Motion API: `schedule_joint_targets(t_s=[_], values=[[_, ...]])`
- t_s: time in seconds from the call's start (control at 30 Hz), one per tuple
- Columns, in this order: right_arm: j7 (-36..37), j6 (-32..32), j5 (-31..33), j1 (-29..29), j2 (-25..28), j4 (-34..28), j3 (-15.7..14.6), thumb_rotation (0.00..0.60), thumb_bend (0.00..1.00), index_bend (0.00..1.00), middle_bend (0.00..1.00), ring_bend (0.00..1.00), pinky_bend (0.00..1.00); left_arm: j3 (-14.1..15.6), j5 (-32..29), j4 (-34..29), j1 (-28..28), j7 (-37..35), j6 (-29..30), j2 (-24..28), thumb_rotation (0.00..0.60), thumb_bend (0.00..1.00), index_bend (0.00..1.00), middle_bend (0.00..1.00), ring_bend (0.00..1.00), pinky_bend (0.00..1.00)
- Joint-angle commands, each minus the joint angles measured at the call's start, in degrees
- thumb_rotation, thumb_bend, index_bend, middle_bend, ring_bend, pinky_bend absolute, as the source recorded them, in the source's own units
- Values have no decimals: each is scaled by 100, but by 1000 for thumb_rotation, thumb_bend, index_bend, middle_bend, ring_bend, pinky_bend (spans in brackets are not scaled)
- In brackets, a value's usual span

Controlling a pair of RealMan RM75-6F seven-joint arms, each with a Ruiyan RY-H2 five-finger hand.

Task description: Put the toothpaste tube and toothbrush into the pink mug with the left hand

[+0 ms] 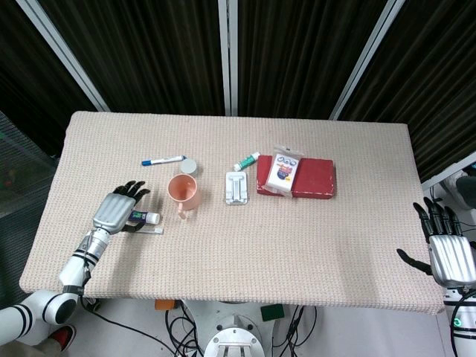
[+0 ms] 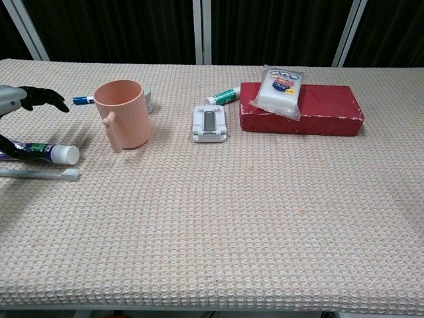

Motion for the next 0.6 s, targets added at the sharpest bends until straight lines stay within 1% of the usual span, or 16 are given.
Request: schedule_joint_targets(t_s=[0.03, 0.1, 0.23, 0.5, 0.6], values=[[28, 0, -3, -8, -9, 40, -8, 530, 356, 0, 0, 0, 0, 18, -11, 46, -20, 0, 10, -44, 560, 201, 190, 79, 71, 210], [46, 10, -1, -15, -8, 55, -7, 529, 356, 0, 0, 0, 0, 31, -11, 85, -32, 11, 27, -84, 583, 201, 200, 81, 71, 209], [81, 42, -14, -33, 5, 68, -9, 528, 356, 0, 0, 0, 0, 66, -18, 170, -43, 26, 69, -155, 597, 202, 240, 95, 75, 210], [90, 44, 7, -50, -14, 101, -9, 530, 356, 0, 0, 0, 0, 135, 138, 398, -59, -43, 252, -306, 600, 218, 358, 126, 89, 210], [75, 47, 6, -51, -30, 109, -7, 531, 356, 0, 0, 0, 0, 177, 161, 458, -64, -42, 256, -334, 600, 222, 374, 128, 89, 210]])
